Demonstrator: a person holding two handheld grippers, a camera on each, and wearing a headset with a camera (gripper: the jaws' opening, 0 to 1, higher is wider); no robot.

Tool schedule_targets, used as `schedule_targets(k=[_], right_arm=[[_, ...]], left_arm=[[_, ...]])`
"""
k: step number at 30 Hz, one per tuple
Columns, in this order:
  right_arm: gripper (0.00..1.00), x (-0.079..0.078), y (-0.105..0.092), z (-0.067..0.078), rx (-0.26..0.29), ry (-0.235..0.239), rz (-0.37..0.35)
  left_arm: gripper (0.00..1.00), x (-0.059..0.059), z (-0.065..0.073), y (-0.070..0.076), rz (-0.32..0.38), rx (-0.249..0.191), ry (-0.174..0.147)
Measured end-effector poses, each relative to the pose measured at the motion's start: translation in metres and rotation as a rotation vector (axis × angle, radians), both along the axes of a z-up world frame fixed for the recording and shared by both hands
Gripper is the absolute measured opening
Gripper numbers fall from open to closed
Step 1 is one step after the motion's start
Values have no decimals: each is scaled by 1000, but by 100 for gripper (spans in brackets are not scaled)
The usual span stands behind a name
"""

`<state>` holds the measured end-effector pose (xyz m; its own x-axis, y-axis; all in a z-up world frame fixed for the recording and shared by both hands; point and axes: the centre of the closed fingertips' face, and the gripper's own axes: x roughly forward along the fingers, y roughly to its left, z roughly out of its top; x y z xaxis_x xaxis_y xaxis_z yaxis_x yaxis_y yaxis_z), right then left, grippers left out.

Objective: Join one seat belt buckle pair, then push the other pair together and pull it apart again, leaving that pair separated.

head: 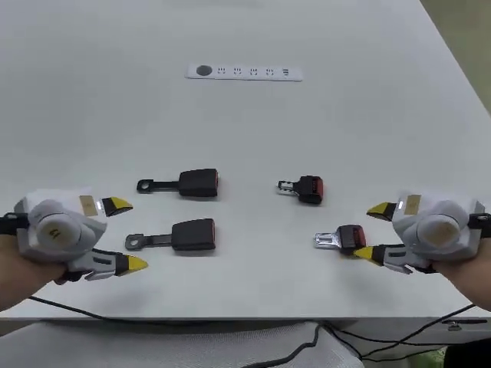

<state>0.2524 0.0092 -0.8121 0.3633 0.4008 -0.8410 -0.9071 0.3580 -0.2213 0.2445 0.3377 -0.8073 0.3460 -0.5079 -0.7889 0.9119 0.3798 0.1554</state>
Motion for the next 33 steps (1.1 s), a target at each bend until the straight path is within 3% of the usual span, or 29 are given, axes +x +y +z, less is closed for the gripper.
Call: schedule_targets(k=[3,5,9,16,21,33], right_arm=[[37,0,0,-5,-8,25,24],[35,-3,1,-10,-26,48,57],[35,-2,0,-20,-65,73,107],[35,5,0,-27,-83,101,144],[34,4,-4,-37,-104,140,167],[35,5,-8,-47,-131,177,203]], left_arm=[[55,2,-8,-8,-37,18,23],[54,4,-13,-13,-77,46,15],[49,8,-20,-25,-100,38,51],[47,14,-27,-36,-145,61,58],[46,19,-30,-44,-143,37,84],[32,15,-49,-43,-214,93,132]])
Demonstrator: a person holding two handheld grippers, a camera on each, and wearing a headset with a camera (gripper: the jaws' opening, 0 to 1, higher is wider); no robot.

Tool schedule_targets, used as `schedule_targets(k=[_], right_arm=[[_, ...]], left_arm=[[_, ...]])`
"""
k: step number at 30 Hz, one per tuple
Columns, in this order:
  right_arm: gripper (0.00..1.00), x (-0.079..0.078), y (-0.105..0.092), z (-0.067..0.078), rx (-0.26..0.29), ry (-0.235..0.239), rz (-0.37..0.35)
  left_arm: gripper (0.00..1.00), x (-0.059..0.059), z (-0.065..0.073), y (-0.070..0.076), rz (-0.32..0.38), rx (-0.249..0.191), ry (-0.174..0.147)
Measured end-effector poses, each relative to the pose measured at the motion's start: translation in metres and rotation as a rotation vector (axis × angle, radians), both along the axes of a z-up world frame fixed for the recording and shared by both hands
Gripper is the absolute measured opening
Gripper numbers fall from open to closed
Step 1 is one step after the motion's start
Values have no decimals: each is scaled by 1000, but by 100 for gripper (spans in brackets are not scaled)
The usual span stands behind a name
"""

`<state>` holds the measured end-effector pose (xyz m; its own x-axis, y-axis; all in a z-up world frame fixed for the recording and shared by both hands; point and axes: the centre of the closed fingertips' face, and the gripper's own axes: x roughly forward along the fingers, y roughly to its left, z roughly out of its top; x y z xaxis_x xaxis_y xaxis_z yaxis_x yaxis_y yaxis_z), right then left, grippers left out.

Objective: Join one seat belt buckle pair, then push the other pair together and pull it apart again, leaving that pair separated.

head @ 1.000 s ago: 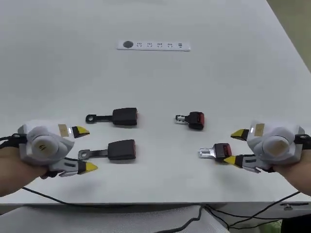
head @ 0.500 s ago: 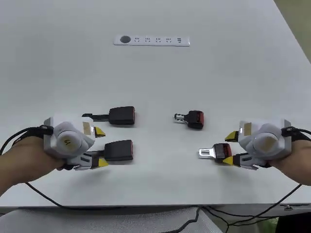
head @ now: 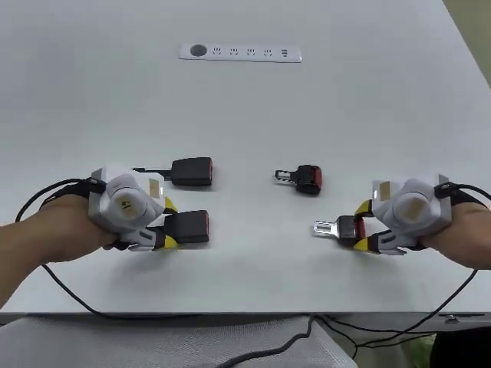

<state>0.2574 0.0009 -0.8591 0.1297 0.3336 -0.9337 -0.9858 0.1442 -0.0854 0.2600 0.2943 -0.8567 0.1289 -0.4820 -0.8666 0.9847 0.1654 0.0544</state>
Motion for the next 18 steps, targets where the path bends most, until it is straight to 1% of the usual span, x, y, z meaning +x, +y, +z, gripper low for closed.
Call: schedule_targets(k=[2,5,8,10,12,15,18], right_arm=[[35,1,0,-1,-6,0,14],[34,3,1,-1,-9,5,32],[34,4,3,-1,-17,14,50],[33,4,5,-1,-11,24,55],[33,4,5,-2,-17,29,73],[33,4,5,-4,-30,26,96],[33,3,7,-3,-51,34,114]], left_arm=[[32,-1,1,0,-3,3,5],[32,-2,-1,0,-21,19,1],[32,-3,0,-1,-30,18,6],[32,-3,-1,-1,-44,18,6],[32,-4,-1,-1,-63,23,9],[31,-6,0,-4,-110,48,8],[31,-6,0,-4,-127,64,16]])
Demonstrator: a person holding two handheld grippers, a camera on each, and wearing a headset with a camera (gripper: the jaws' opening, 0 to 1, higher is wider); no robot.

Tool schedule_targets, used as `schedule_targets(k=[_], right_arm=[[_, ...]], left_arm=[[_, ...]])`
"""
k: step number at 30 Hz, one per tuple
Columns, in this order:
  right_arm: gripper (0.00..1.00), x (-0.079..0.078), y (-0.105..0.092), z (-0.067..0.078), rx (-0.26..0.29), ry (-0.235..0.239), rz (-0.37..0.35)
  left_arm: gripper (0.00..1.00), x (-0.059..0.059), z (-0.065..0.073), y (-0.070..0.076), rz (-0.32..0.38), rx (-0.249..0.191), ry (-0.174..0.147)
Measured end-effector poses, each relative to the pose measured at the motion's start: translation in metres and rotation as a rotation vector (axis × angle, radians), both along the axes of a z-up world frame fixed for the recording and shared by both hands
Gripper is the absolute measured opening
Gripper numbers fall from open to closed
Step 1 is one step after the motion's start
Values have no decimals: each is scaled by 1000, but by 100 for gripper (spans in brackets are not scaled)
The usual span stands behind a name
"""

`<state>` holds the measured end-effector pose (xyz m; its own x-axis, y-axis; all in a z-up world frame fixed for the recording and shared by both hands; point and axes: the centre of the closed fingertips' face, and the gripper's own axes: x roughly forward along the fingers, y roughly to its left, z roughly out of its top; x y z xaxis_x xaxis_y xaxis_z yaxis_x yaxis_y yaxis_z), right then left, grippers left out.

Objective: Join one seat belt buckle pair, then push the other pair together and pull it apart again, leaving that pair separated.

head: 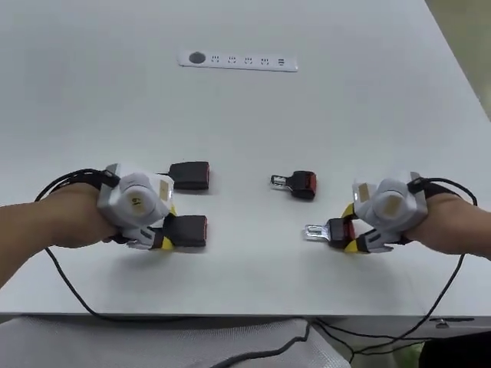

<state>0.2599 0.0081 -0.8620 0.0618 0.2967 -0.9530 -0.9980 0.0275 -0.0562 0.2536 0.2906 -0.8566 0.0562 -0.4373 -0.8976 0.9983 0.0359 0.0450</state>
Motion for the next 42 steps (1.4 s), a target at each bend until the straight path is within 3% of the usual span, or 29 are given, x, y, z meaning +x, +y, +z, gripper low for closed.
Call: schedule_targets(k=[9,20,24,42], right_arm=[[34,1,-2,-3,-21,28,2],[34,0,1,-3,-38,16,-8],[34,-2,16,-3,-26,16,-5],[34,-2,109,-3,122,17,-14]], left_arm=[[31,2,-2,0,16,6,28],[32,0,-2,-3,28,-9,42],[32,0,-2,-3,36,-10,43],[31,3,-8,-1,53,5,40]])
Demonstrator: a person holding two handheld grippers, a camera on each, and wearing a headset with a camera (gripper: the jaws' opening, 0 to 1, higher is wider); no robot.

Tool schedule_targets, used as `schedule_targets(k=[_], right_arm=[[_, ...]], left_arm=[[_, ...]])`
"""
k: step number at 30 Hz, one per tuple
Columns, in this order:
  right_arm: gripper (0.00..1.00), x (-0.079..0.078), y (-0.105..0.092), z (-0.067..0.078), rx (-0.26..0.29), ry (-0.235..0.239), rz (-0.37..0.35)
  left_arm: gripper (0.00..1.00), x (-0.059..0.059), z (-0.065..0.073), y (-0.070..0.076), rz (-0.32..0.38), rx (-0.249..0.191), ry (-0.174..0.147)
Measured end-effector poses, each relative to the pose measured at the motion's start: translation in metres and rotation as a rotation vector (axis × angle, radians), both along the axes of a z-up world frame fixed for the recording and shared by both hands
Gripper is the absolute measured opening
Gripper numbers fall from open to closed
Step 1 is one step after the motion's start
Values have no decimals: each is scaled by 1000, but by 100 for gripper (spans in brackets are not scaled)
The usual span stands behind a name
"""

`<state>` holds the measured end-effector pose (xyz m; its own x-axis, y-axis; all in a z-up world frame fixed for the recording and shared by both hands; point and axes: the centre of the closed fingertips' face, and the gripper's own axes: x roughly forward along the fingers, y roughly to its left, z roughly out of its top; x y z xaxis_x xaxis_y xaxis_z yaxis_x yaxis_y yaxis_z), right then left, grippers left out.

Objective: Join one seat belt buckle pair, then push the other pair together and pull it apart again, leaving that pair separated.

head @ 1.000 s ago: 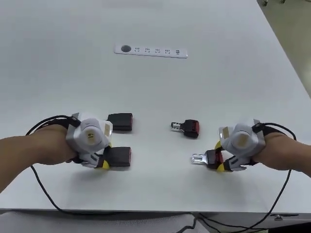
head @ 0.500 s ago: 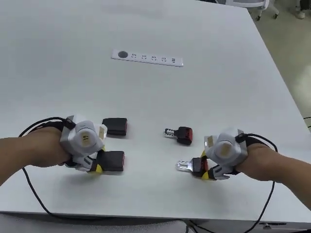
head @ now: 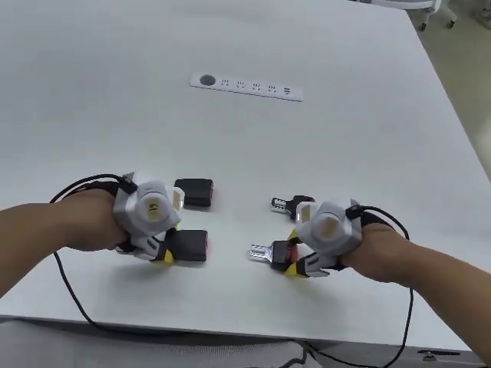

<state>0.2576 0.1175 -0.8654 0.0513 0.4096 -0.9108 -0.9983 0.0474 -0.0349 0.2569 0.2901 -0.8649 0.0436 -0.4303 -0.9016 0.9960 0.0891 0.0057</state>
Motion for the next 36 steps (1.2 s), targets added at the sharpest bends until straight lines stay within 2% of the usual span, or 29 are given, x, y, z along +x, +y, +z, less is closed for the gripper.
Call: schedule_targets(k=[9,16,22,27,32,36], right_arm=[[34,-1,41,0,35,-11,14],[34,0,61,0,27,-15,27],[34,1,65,-1,17,-9,24],[34,0,65,0,15,-31,33],[34,0,68,1,19,-46,45],[34,0,71,0,35,-38,41]], left_arm=[[32,0,-1,0,-11,13,2],[31,-1,0,0,-32,20,-4],[31,0,0,-1,-31,32,1],[31,0,0,-1,-31,41,0],[31,0,0,-2,-36,44,1],[32,0,0,-2,-44,39,0]])
